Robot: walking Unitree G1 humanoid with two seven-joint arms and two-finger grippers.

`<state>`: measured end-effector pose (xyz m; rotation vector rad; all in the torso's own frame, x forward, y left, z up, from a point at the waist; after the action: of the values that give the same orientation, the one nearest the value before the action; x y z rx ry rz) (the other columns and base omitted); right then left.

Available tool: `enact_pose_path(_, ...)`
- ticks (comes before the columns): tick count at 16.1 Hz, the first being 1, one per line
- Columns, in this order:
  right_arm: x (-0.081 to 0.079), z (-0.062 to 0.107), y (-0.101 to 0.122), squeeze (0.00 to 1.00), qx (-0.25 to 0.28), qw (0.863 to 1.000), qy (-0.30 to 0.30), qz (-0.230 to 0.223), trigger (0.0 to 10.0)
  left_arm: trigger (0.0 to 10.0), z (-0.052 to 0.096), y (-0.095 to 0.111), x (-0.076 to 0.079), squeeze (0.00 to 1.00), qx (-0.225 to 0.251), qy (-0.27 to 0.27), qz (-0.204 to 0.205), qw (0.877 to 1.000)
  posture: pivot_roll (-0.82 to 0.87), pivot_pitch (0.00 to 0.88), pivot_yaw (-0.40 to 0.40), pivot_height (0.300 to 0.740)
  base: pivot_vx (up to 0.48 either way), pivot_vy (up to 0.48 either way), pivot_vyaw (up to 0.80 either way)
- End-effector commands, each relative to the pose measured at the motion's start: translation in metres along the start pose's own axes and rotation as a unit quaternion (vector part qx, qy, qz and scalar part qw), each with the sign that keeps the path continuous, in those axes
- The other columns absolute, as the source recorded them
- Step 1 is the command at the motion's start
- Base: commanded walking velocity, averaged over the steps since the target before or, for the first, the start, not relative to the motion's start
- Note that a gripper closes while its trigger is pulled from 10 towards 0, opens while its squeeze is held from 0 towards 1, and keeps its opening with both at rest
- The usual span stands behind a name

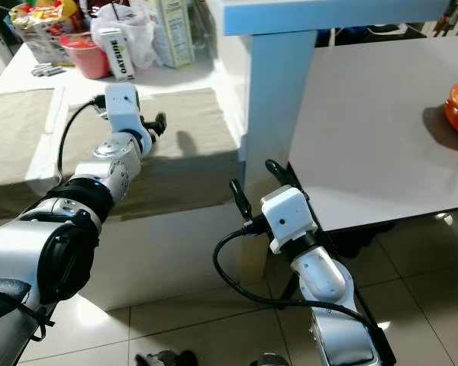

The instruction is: Setting the table

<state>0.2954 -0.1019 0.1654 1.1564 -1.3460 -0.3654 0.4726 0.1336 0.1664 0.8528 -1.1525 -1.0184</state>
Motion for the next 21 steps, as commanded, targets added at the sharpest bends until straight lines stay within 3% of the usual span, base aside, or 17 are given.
enact_pose_path(1, 0.0, 0.002, 0.002, 0.0, 0.0, 1.0, 0.002, 0.001, 10.0, 10.0, 0.0, -0.001, -0.002, 0.0, -0.01, 0.007, 0.003, 1.0, -0.19, 0.024, 0.076, 0.736, 0.0, 0.0, 0.0)
enact_pose_path(4, -0.001, 0.004, -0.002, 0.0, -0.011, 1.0, 0.005, 0.002, 10.0, 10.0, 0.001, -0.015, -0.017, 0.0, -0.034, 0.044, 0.022, 0.998, -0.19, 0.032, 0.066, 0.736, 0.0, 0.0, 0.0)
enact_pose_path(10, -0.003, 0.002, -0.005, 0.0, -0.015, 1.0, 0.015, 0.001, 10.0, 10.0, 0.002, -0.015, -0.031, 0.0, -0.037, 0.062, 0.025, 0.997, -0.16, 0.038, 0.051, 0.736, 0.0, 0.0, 0.0)
enact_pose_path(17, -0.004, 0.003, -0.011, 0.0, -0.026, 0.999, 0.024, 0.003, 10.0, 10.0, 0.005, -0.021, -0.063, 0.0, -0.043, 0.098, -0.027, 0.994, -0.15, 0.044, 0.038, 0.736, 0.0, 0.0, 0.0)
enact_pose_path(21, -0.005, 0.003, -0.015, 0.0, -0.031, 0.999, 0.028, 0.005, 10.0, 10.0, 0.007, -0.021, -0.076, 0.0, -0.044, 0.107, -0.033, 0.993, -0.13, 0.047, 0.031, 0.736, 0.0, 0.0, 0.0)
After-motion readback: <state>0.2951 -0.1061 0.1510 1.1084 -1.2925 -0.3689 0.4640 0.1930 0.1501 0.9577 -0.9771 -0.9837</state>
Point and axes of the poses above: a point about 5 cm out from each wrist's last joint towards the gripper, its own z axis pointing back from the gripper into the wrist, its own y axis along the axis of the wrist's last joint, x = y × z, the point moved 6 cm from there along -z, pointing out of the wrist towards the gripper, and after that the axes turned 14 degrees about z, right-handed, at the moved point
